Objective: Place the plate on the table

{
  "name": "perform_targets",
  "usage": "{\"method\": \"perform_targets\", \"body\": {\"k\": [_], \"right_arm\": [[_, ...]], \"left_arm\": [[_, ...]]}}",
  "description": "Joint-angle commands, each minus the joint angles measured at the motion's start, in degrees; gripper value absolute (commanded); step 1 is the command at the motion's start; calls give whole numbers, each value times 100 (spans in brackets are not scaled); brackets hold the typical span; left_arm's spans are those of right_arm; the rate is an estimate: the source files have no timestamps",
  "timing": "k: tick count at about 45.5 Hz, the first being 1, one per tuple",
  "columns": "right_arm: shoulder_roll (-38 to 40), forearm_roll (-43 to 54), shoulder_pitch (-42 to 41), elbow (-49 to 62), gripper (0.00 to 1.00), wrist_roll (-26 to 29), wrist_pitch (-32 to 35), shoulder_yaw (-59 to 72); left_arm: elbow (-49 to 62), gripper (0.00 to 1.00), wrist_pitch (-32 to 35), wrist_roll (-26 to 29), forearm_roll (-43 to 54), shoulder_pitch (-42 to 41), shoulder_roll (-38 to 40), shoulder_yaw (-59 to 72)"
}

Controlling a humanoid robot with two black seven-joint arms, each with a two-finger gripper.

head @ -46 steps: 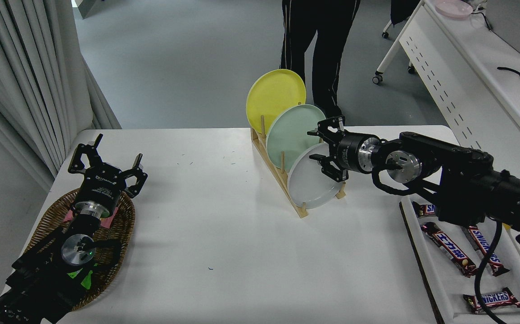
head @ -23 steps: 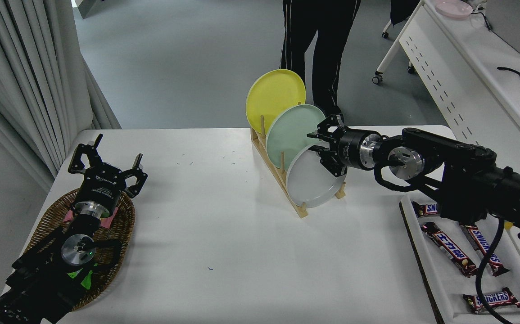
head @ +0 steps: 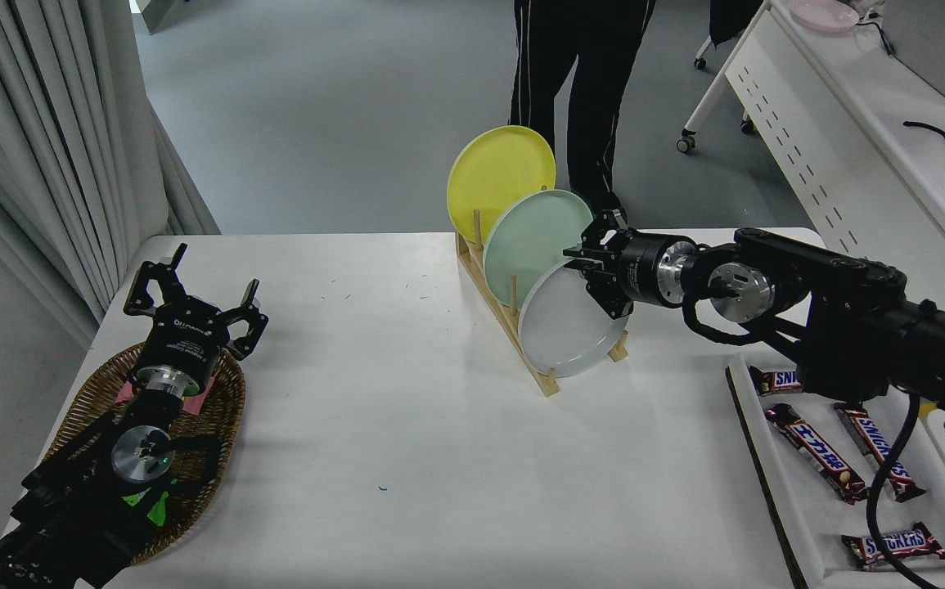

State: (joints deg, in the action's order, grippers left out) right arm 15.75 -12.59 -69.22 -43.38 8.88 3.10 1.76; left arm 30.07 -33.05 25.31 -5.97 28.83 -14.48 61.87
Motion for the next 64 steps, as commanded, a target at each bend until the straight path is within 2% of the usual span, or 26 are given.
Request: {"method": "perform_targets", "body": {"k": [1,9,26,44,51,58,64], "right_arm": [[16,2,5,5,0,149,15,8],[42,2,-12,-22,0,246,59,-9],[587,-59,-241,-101,0,676,85,-431],[781,-243,-302,-110,0,1573,-55,-1442],[702,-762,-416,-197,0,1617,-696,-1424],[587,-1245,-574,-645,0,1670,-1864,-1477],[421,-2193,-733,-777,0,1661,-2656,-1687]], "left_arm": [[-1,100,0,0,-1,0,-2,0],[-1,100,0,0,-1,0,-2,0],[-1,100,0,0,-1,0,-2,0],[-1,100,0,0,-1,0,6,0],[-1,100,0,0,-1,0,-2,0],[-1,100,0,0,-1,0,-2,0],[-1,100,0,0,-1,0,-2,0]]}}
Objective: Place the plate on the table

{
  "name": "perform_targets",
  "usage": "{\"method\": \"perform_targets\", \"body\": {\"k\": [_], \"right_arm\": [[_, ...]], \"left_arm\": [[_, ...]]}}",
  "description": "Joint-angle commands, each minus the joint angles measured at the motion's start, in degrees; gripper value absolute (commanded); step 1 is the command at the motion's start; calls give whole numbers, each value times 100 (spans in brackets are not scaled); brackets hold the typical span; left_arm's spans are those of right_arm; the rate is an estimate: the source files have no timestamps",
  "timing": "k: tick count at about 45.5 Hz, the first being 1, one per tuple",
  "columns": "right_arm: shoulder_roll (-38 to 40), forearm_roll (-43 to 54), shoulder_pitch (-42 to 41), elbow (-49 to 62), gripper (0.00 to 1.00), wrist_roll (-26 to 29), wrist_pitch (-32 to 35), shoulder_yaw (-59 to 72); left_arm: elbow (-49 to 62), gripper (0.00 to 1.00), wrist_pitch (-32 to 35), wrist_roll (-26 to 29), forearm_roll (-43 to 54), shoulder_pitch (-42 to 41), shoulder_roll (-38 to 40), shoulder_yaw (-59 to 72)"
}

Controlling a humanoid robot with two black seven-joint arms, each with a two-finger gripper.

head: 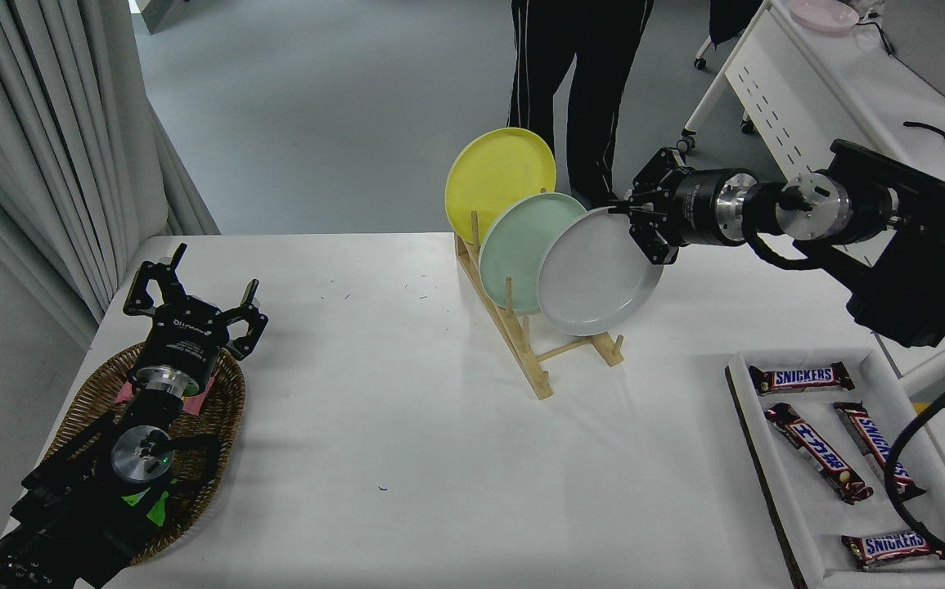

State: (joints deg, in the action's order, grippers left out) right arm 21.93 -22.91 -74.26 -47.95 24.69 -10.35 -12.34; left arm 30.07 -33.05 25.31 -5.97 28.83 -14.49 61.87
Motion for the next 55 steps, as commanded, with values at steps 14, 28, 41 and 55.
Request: {"method": "perform_targets", "body": {"k": [14,28,41,55], "right_arm": [[-241,-1875,105,-918,0,27,-2260,-910],[-180,-2464,887,-1604,0,18,-3121,-1456],[-215,-2605,1546,-1533,0,18,-3465,-1535],[-320,-2983,2003,-1349,0,27,-3465,-1535]], "left_arm": [[-1,100,0,0,0,0,-1,9],[-1,100,0,0,0,0,-1,1],[-1,100,0,0,0,0,-1,1],[-1,100,0,0,0,0,-1,1]]}}
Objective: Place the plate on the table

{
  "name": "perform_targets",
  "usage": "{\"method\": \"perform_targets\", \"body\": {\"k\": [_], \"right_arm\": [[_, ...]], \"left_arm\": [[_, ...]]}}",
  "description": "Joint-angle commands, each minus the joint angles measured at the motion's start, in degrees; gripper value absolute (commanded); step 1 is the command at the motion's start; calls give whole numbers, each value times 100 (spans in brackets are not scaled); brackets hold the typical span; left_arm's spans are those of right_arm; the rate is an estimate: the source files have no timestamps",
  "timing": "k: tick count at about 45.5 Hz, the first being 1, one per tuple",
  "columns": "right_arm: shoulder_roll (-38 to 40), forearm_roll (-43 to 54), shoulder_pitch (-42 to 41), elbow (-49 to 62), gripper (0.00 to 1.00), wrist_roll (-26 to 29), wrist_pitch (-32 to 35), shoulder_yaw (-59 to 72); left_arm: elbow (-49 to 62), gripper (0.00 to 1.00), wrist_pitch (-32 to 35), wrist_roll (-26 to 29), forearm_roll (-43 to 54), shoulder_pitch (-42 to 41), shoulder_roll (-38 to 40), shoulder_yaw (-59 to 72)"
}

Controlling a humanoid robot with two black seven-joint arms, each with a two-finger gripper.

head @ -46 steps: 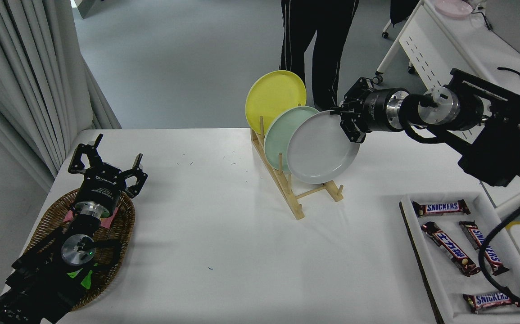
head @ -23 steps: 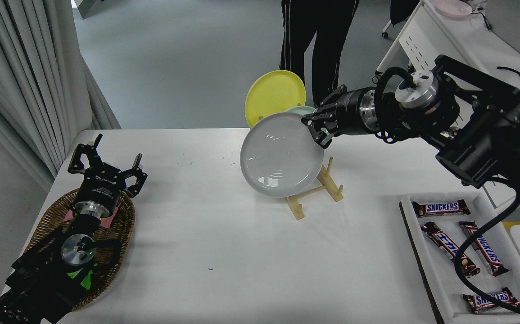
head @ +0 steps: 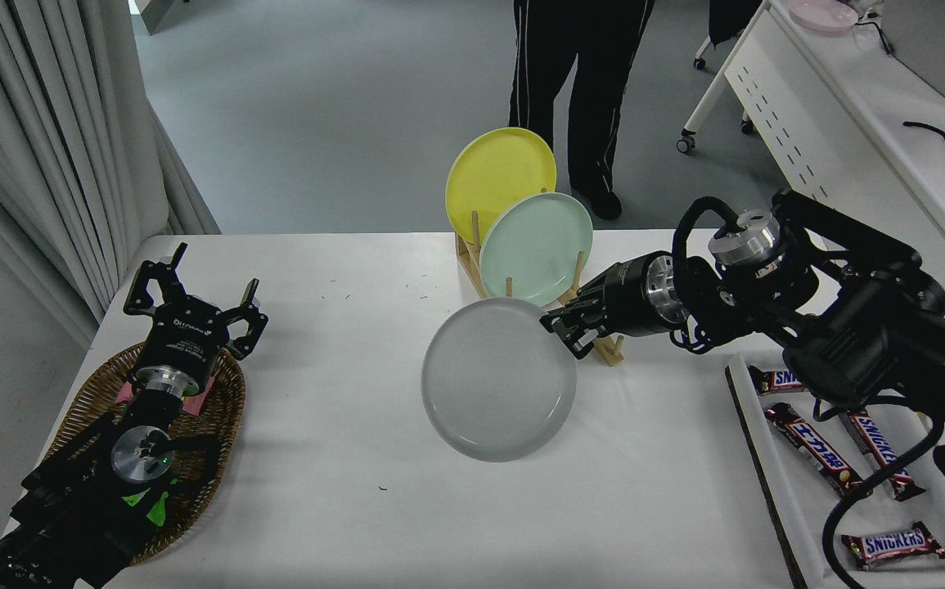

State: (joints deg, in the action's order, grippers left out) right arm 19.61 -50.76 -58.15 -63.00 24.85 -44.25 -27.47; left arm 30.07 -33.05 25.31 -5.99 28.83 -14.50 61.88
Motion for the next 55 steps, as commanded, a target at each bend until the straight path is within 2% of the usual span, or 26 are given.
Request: {"method": "perform_targets", "body": {"k": [1,10,28,55], "right_arm": [[-123,-197,418,183,0,20,-75,-21],[-194,-188,673,262,0,11,-75,-12],[-993,-215,884,1018,0,-261,-75,-276],[-1108,-206,1139,1044,0,-288,-75,-329]], "left_arm": [[-2,100,0,0,1,0,8,-1],[-2,100,0,0,1,0,-1,-1],[-2,100,0,0,1,0,-1,-1],[-2,100,0,0,1,0,-1,-1]]}}
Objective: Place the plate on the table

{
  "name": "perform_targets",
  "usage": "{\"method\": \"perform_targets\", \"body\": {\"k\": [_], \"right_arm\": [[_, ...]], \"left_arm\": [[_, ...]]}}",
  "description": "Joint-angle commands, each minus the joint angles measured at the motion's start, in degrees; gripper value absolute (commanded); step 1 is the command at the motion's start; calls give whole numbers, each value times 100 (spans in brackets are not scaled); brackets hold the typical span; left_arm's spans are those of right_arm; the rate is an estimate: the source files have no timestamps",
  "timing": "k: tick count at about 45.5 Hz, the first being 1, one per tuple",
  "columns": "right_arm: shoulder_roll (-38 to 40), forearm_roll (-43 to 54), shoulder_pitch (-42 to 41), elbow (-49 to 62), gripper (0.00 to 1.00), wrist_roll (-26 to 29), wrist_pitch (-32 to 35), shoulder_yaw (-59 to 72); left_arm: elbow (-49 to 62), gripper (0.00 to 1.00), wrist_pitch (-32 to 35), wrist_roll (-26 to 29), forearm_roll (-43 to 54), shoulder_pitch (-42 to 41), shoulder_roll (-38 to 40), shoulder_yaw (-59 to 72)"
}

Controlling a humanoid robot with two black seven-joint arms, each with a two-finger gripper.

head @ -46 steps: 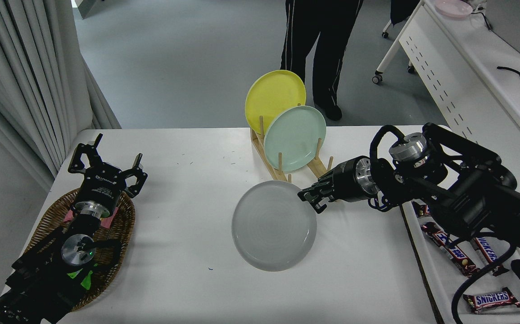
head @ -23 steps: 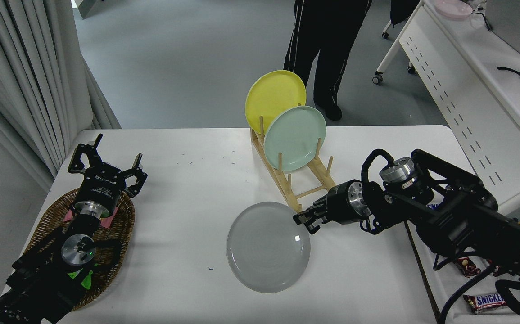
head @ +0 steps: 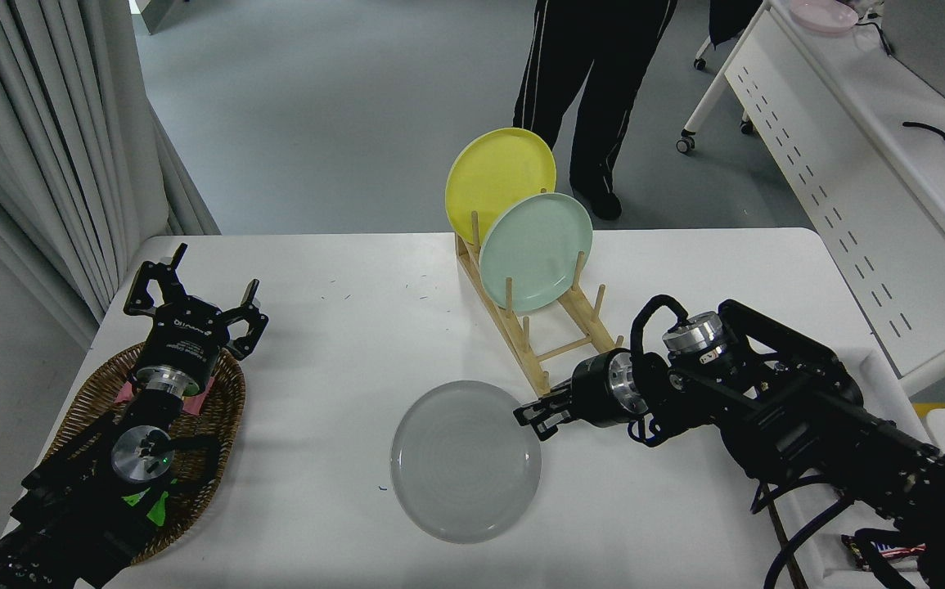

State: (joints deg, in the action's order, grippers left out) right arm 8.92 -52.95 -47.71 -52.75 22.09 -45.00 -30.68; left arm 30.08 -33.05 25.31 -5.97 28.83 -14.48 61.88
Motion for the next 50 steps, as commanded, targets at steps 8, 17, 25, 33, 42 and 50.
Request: {"method": "perform_targets", "body": {"k": [8,17,25,33,42,50], "right_arm": [[-40,31,113,28,0,-12,0,27],[-101,30,130,71,0,-12,0,45],[-171,74,201,177,0,-12,0,53],[-180,92,289,186,0,-3,0,80],[-180,101,289,186,0,-3,0,106],[-180,101,289,212,0,-3,0,115]], "left_arm": [[-2,100,0,0,-1,0,-2,-1],[-2,100,0,0,-1,0,-2,-1],[-2,100,0,0,-1,0,7,-1],[-2,100,0,0,-1,0,-2,-1],[-2,100,0,0,-1,0,-2,-1],[-2,100,0,0,-1,0,-2,-1]]}}
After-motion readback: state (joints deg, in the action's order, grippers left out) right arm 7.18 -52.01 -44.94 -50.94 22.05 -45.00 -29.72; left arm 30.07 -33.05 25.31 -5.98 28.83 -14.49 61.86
